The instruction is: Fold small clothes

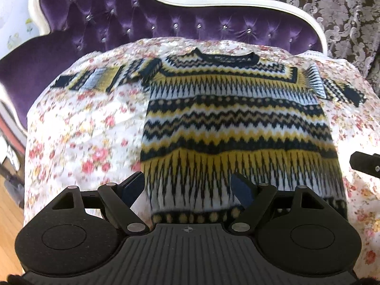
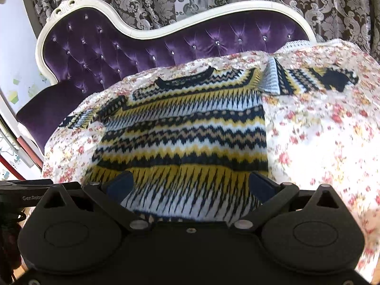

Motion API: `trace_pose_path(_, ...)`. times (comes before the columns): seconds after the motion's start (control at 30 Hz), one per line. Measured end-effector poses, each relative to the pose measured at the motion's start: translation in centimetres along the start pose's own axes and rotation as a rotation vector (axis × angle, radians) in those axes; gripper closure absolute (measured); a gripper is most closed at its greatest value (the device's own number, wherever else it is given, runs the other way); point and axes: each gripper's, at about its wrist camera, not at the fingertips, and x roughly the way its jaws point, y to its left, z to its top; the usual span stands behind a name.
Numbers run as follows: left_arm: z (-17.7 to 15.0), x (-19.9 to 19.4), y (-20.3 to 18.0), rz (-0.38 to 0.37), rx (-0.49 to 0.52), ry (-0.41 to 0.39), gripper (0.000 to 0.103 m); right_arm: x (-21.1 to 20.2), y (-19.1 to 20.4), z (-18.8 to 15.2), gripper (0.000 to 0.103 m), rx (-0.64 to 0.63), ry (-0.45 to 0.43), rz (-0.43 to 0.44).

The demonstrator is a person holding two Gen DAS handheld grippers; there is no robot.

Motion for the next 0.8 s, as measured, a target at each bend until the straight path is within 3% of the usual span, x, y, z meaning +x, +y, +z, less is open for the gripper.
trace_pose_path(0.43, 7.9, 1.0, -0.6, -0.061, -0.003, -0.097, 0.024, 1.5, -3.7, 6.7, 0.001, 0.068, -0.042, 0.055)
trace_pose_path(0.6, 10.6, 2.6, -1.0, -0.089, -0.025, -0.193, 0.024, 2.7, -7.5, 8.4, 0.001, 0.118, -0.108, -0.018)
trace_pose_path(0.73, 11.8, 5.5, -0.8, -0.209, -0.082, -0.24, 0.024, 4.4, -11.2, 9.3, 0.001, 0.12, -0.153, -0.101)
trace_pose_path(0.8, 12.2, 7.6, -0.8, -0.259, -0.117, -0.226, 0.024, 5.2, -13.0, 9.5, 0.001, 0.124, -0.165, -0.134)
